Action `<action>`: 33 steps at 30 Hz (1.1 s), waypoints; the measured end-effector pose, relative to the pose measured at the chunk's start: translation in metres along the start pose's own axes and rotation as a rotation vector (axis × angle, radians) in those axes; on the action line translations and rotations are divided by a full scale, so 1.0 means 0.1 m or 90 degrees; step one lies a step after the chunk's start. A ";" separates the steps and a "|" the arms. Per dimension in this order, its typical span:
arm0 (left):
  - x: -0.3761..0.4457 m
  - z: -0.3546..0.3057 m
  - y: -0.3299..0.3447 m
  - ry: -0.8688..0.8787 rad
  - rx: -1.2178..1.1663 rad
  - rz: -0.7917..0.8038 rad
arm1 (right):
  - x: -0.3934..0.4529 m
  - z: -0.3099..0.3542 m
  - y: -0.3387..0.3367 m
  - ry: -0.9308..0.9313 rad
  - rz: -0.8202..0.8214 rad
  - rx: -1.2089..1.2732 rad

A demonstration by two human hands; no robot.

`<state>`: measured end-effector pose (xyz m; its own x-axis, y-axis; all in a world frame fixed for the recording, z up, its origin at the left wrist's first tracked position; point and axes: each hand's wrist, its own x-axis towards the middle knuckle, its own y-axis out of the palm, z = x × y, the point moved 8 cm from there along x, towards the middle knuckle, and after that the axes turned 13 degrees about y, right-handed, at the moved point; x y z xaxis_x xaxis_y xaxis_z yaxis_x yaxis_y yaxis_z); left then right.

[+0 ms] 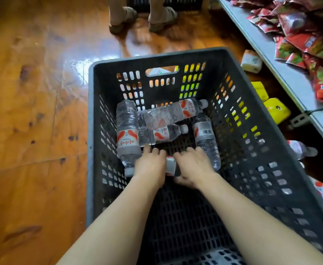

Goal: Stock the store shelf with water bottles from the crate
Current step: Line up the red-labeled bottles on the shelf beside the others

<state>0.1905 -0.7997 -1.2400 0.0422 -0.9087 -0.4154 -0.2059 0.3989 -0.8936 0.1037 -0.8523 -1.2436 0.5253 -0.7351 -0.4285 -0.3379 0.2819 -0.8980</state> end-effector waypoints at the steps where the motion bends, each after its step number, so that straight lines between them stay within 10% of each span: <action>1: -0.01 0.00 -0.01 0.009 0.001 -0.002 | -0.03 -0.02 -0.06 -0.009 0.001 0.030; 23: -0.92 -1.66 -1.92 0.310 -0.504 -0.124 | -2.13 -1.95 -2.12 0.036 -0.221 0.764; 33: -1.29 -3.18 -2.87 0.423 -0.603 -0.281 | -3.35 -2.88 -2.38 0.053 -0.312 0.836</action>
<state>-0.0665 -0.8358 -0.8759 -0.1592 -0.9394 0.3038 -0.9374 0.0472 -0.3451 -0.2171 -0.8505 -0.8576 0.3128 -0.9462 -0.0827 0.8550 0.3184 -0.4094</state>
